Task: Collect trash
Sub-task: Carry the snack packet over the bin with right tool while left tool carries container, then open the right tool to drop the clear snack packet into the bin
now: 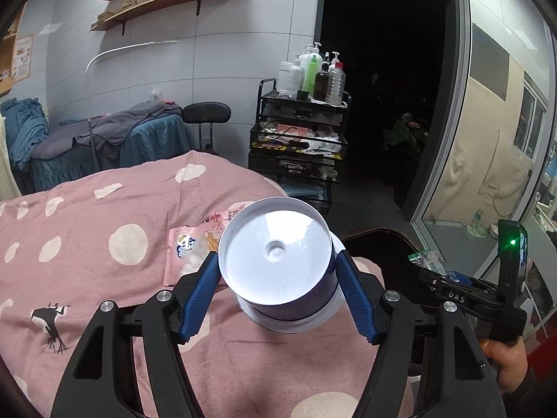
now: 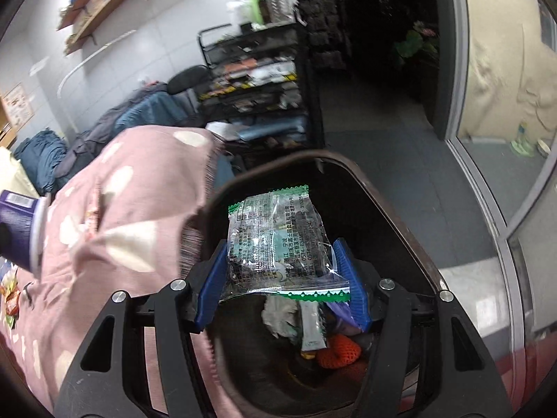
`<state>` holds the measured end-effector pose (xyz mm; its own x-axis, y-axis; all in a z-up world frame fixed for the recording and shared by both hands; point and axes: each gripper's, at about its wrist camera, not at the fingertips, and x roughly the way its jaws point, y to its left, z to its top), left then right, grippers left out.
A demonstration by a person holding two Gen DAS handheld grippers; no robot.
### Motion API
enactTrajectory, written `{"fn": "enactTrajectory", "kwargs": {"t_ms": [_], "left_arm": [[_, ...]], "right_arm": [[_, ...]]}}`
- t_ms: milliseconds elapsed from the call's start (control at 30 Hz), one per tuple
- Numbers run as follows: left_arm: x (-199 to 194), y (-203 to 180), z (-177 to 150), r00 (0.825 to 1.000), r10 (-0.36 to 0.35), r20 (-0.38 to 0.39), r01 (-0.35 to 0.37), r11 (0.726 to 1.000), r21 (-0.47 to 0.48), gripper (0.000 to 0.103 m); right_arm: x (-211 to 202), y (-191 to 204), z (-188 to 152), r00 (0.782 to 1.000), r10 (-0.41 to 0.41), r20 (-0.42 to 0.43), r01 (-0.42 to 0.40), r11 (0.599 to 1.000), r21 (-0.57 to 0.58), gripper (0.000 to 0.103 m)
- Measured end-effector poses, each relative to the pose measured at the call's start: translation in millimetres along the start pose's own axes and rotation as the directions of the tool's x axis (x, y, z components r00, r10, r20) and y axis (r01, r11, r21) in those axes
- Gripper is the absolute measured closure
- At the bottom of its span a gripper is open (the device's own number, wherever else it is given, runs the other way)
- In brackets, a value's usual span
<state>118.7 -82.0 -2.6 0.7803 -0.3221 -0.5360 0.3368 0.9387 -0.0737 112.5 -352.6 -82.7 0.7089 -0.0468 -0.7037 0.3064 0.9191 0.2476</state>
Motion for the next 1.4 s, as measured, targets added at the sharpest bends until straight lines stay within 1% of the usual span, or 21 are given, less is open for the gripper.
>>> {"fn": "enactTrajectory", "kwargs": {"t_ms": [233,367,400,433,467,533,633,800,967,1167,1400], "left_arm": [[7.3,-13.8,-1.7,1.000,-0.018,-0.017,0.018,0.999,0.027,0.036],[10.6,-20.5,-1.9,0.999,-0.031,-0.026,0.032,0.999,0.038,0.036],[11.9,-21.7,-1.8,0.999,-0.033,-0.028,0.034,0.999,0.042,0.036],[13.2,-23.4,-2.0,0.999,-0.036,-0.031,0.037,0.998,0.046,0.036],[14.5,-25.0,-2.0,0.999,-0.039,-0.035,0.041,0.998,0.050,0.036],[15.9,-28.6,-2.3,0.998,-0.045,-0.040,0.048,0.997,0.055,0.036],[18.4,-34.9,-3.0,0.997,-0.054,-0.048,0.057,0.996,0.066,0.036],[23.0,-47.6,-4.5,0.995,-0.072,-0.062,0.077,0.993,0.086,0.036],[27.7,-64.7,-4.0,0.993,-0.094,-0.070,0.102,0.988,0.118,0.036],[38.5,-92.0,-4.8,0.988,-0.124,-0.093,0.139,0.975,0.171,0.036],[58.2,-119.6,-8.1,0.980,-0.141,-0.139,0.169,0.961,0.217,0.036]], "right_arm": [[34.6,-20.2,-10.5,0.996,-0.035,-0.084,0.038,0.999,0.035,0.042],[44.0,-27.2,-15.9,0.994,-0.035,-0.106,0.040,0.998,0.048,0.042],[45.1,-28.5,-17.3,0.993,-0.031,-0.111,0.037,0.998,0.051,0.040],[45.5,-30.3,-18.8,0.993,-0.028,-0.112,0.035,0.998,0.057,0.033],[44.6,-29.4,-20.1,0.994,-0.032,-0.108,0.038,0.997,0.060,0.026],[43.1,-29.7,-22.8,0.995,-0.029,-0.100,0.036,0.997,0.062,0.022],[40.0,-31.2,-24.4,0.996,-0.028,-0.090,0.034,0.997,0.067,0.021],[23.5,-37.0,-23.6,0.999,-0.038,-0.036,0.041,0.995,0.090,0.020],[6.4,-43.2,-15.6,0.998,-0.061,0.024,0.057,0.990,0.125,0.019],[-13.8,-56.1,-4.9,0.989,-0.109,0.095,0.091,0.980,0.176,0.017],[-22.5,-76.6,2.3,0.981,-0.156,0.116,0.126,0.966,0.226,0.017]]}}
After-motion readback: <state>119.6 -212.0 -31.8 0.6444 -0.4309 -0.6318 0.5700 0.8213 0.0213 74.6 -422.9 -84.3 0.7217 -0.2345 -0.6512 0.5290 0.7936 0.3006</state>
